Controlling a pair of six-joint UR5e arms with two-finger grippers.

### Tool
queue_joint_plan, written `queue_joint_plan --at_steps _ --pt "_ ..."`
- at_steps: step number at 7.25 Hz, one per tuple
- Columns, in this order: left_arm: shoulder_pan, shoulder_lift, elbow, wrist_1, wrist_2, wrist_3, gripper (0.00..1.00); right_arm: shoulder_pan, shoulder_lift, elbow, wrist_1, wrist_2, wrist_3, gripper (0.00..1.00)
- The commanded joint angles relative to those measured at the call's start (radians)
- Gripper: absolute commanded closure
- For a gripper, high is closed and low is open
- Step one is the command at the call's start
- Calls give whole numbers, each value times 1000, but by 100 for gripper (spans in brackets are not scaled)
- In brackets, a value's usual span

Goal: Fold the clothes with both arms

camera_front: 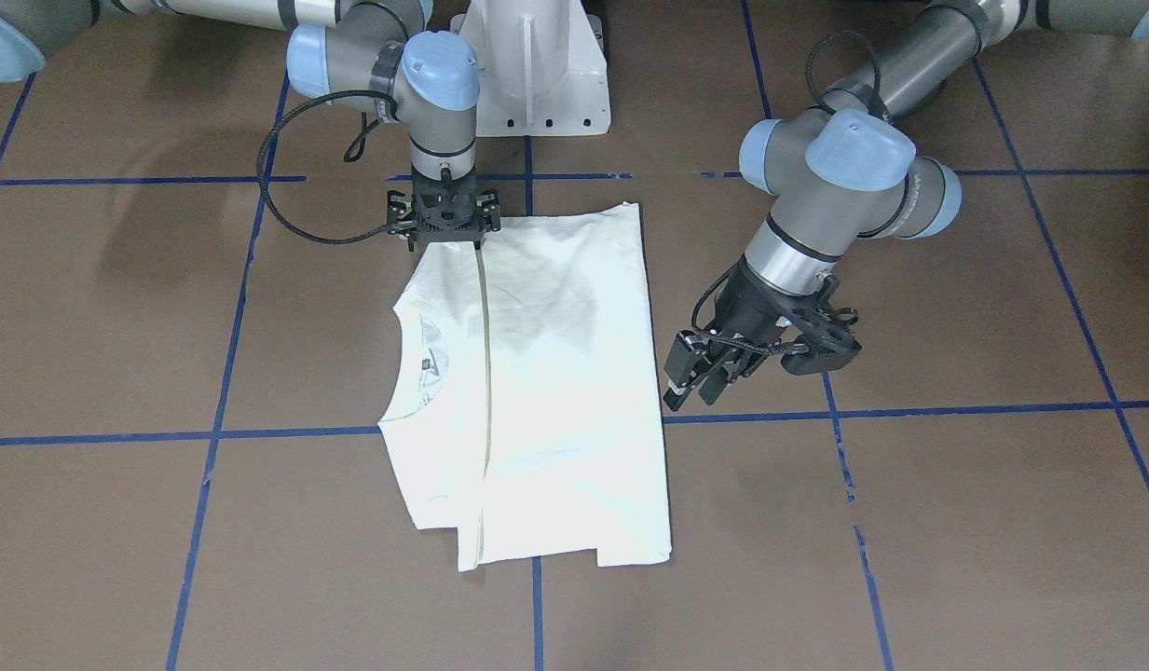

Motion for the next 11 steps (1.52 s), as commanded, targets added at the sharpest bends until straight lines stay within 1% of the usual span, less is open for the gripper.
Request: queue_joint_plan --at_steps 1,2,3,4,5,6,7,8,9,10,11 --pt "1 0 -1 0 0 -1 39 42 -105 114 -68 12 -84 0" --pt "1 0 -4 0 0 -1 39 34 -53 103 -108 3 -72 0" --pt "1 2 -7 0 0 -2 39 34 -8 93 -110 0 -51 0" --pt "-1 2 -9 0 0 -1 39 33 3 90 -99 0 -5 0" --pt "-1 3 -9 0 0 -1 39 33 44 52 -99 -2 -5 0" --pt "-1 8 -10 0 0 1 39 60 102 -24 -96 -2 -17 0" --pt "-1 15 -14 0 0 1 39 95 162 -158 9 -2 -21 0" --pt "-1 18 -15 0 0 -1 39 117 211 -274 83 0 -23 0" --pt "-1 28 -35 0 0 -2 39 154 227 -304 89 6 -49 0" --pt "-1 38 -52 0 -1 -2 39 183 223 -340 94 4 -128 0" --pt "-1 44 -53 0 -1 -2 38 210 215 -356 94 10 -179 0"
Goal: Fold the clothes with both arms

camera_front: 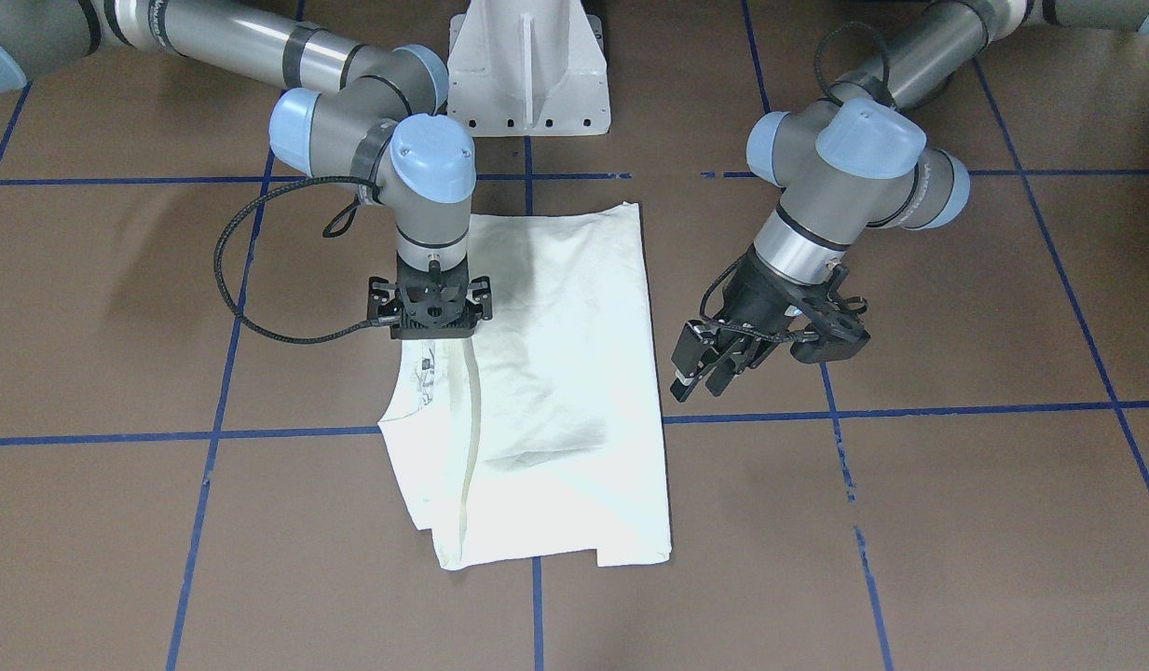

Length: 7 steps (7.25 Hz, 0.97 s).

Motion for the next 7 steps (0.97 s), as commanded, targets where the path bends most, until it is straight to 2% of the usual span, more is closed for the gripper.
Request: queue_joint_plan --at_steps 1,2,3,4,5,6,7 --pt "0 11 -12 0 -1 0 38 52 -46 -26 8 8 -101 0" --pt "2 17 -12 0 -1 1 38 56 -14 4 -12 41 -93 0" --pt "2 22 -12 0 -2 6 39 58 -19 83 -53 74 -59 0" --pt "2 22 -12 0 -2 7 39 28 -41 149 -52 65 107 0" --pt "3 22 -12 0 -2 7 38 -52 -94 249 -44 18 318 0" --pt "2 22 -12 -2 -2 7 38 -151 -132 335 -38 -89 527 2" --pt "2 22 -12 0 -2 7 39 -211 -163 352 -1 -154 810 7"
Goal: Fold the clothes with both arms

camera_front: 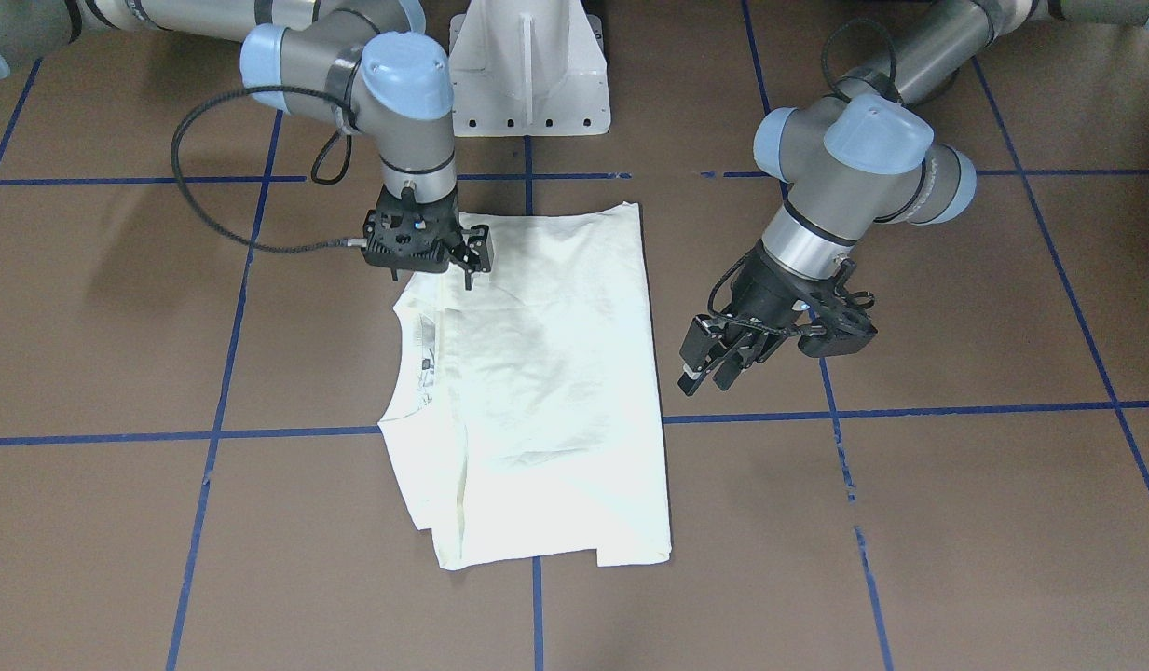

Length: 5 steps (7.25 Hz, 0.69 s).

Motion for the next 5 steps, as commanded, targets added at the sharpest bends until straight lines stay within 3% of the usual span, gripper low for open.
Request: queue_joint_plan --at_steps 1,3,5 --pt "1 -1 -2 2 -2 -1 39 -101 -61 61 100 -100 485 12" --pt "3 -3 0 2 -51 -12 38 -173 -106 59 139 -145 680 25" --pt "3 -3 5 4 -51 -20 38 -172 -120 59 143 -139 690 30"
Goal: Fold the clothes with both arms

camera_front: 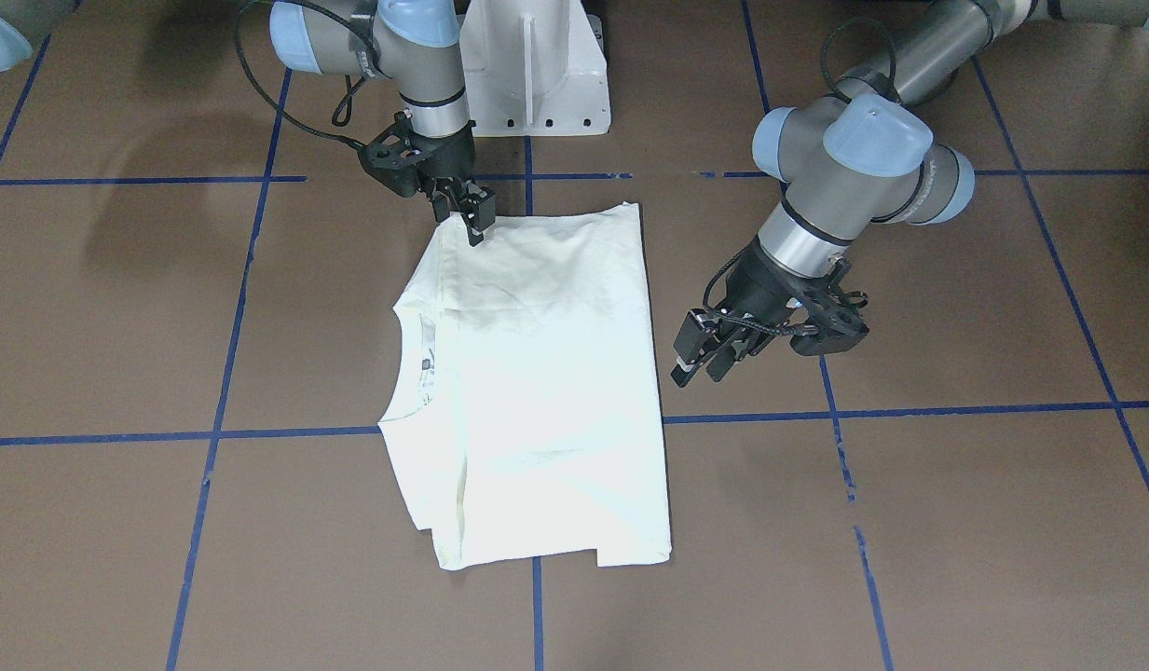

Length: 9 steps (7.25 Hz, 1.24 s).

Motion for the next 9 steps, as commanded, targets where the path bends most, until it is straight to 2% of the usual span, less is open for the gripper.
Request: queue_joint_plan --at_steps 1,4,5,6,7,9 --pt "2 -1 6 1 -2 -8 38 -6 -20 3 5 0 19 30" --pt "2 2 8 -2 5 -22 36 -36 -40 -4 2 -2 19 30" --pt "2 0 9 -3 5 -25 35 -36 -43 -2 -1 -5 19 43" --pt "2 0 8 -3 5 -26 35 -36 -43 1 -3 -6 19 86" --pt "2 2 8 -3 5 -26 35 -35 -44 3 -3 -5 17 100" --pt "2 2 2 -2 5 -28 35 -35 -49 10 -3 -5 17 100"
